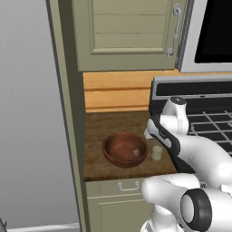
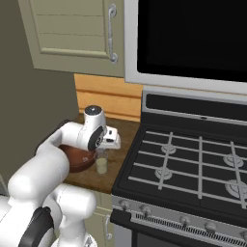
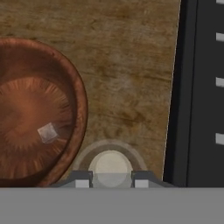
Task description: Grab a lemon wedge from the fridge and one ice cube from the ice bowl, and put them in the glass of lemonade.
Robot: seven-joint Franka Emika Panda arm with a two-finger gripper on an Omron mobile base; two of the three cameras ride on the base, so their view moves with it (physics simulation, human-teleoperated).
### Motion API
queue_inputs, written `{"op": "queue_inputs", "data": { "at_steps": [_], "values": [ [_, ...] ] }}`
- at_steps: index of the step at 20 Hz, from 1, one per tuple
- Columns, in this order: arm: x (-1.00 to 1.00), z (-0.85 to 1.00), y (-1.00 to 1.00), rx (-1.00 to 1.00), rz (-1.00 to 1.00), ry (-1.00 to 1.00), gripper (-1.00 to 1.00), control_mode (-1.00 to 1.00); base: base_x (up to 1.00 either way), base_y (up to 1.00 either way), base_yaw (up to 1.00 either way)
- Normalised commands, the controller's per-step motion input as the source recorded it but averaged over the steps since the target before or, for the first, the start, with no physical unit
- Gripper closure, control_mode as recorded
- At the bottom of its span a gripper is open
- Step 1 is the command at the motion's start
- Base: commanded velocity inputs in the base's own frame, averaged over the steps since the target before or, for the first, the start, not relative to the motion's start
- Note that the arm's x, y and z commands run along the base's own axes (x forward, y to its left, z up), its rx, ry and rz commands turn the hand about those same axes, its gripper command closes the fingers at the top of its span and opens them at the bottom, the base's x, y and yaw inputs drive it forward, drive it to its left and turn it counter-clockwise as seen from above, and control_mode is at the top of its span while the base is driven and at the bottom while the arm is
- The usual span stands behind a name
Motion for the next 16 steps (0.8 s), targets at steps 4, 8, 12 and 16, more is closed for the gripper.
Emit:
{"op": "queue_inputs", "data": {
  "at_steps": [4,8,12,16],
  "values": [
    [0.00,-0.11,0.00,0.00,0.00,0.00,1.00,-1.00,0.00,0.00,0.00],
    [0.00,-0.04,0.00,0.00,0.00,0.00,1.00,-1.00,0.00,0.00,0.00],
    [0.00,0.00,0.00,0.00,0.00,0.00,-1.00,-1.00,0.00,0.00,0.00],
    [0.00,0.00,0.00,0.00,0.00,0.00,-1.00,-1.00,0.00,0.00,0.00]
  ]
}}
